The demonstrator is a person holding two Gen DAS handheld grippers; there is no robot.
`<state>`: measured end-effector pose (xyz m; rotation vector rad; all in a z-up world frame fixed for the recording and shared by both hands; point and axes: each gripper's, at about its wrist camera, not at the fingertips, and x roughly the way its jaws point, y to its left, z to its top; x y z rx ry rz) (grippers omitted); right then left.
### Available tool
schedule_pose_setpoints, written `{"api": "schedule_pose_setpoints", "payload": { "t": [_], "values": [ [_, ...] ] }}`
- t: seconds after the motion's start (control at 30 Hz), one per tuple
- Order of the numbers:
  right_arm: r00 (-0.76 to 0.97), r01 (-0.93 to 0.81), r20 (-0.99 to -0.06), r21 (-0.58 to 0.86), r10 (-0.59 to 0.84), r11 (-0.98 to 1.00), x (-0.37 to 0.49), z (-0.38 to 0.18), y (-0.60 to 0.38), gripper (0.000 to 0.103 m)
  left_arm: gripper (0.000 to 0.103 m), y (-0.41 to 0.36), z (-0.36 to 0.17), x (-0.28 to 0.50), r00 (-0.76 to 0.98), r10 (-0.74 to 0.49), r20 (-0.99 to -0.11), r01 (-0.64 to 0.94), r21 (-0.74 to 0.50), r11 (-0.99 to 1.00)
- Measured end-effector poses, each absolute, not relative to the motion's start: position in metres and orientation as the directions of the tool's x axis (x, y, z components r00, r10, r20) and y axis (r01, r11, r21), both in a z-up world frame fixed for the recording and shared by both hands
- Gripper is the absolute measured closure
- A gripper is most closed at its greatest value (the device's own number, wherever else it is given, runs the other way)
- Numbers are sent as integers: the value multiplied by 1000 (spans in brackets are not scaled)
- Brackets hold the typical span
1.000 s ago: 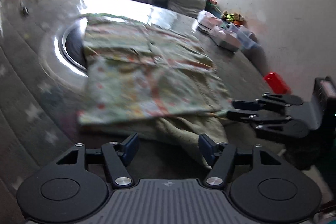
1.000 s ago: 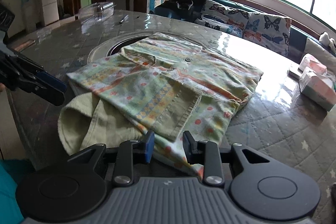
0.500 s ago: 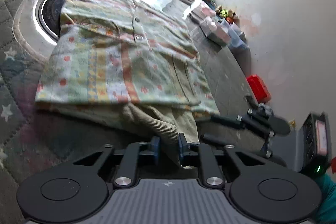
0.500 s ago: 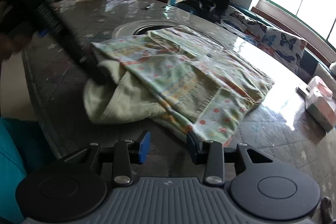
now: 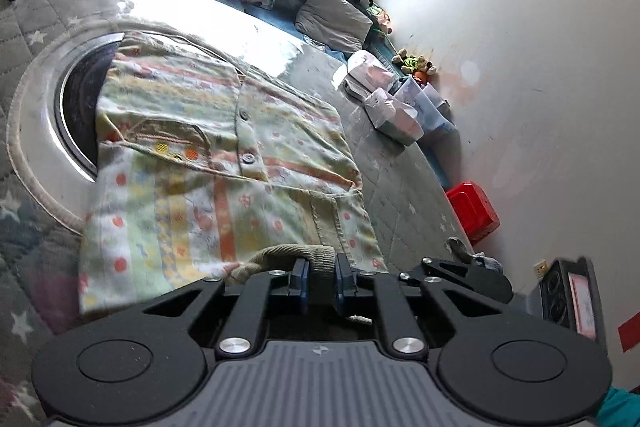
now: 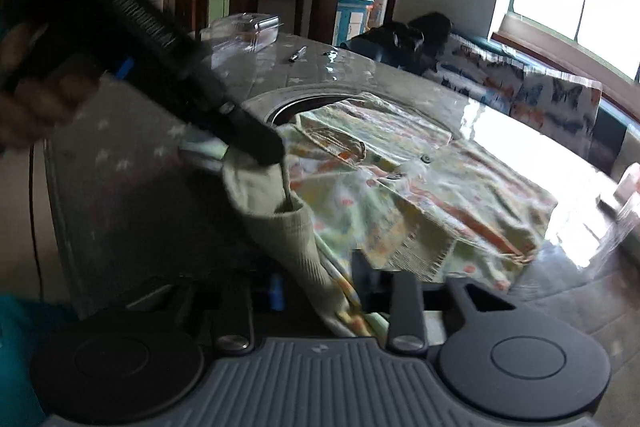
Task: Fold clothes
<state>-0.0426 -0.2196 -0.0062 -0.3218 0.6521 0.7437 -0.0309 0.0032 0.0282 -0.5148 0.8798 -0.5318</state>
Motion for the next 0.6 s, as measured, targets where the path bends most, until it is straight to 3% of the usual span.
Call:
{"api": "schedule_pose_setpoints", "payload": {
  "t": [0.07, 0.13, 0.33, 0.5, 0.6],
  "values": [
    [544, -697, -648, 5, 533, 717, -32, -3, -223, 89, 85, 10, 30, -34, 542, -613, -574, 220, -608, 763],
    [537, -677, -646, 55, 544, 734, -21, 2, -227, 92, 56, 20, 33, -40, 567, -589, -576, 213, -589, 780],
    [547, -640, -626, 116, 556, 760, -2, 16, -234, 94, 45, 36, 40, -63, 651, -493, -577, 262, -439, 859],
    [553, -637, -620, 116, 556, 762, 5, 21, -232, 95, 32, 23, 36, -74, 727, -356, -588, 317, -172, 933],
    [556, -634, -619, 116, 555, 765, 6, 20, -231, 95, 30, 13, 31, -78, 765, -291, -574, 351, -7, 936]
  ]
}}
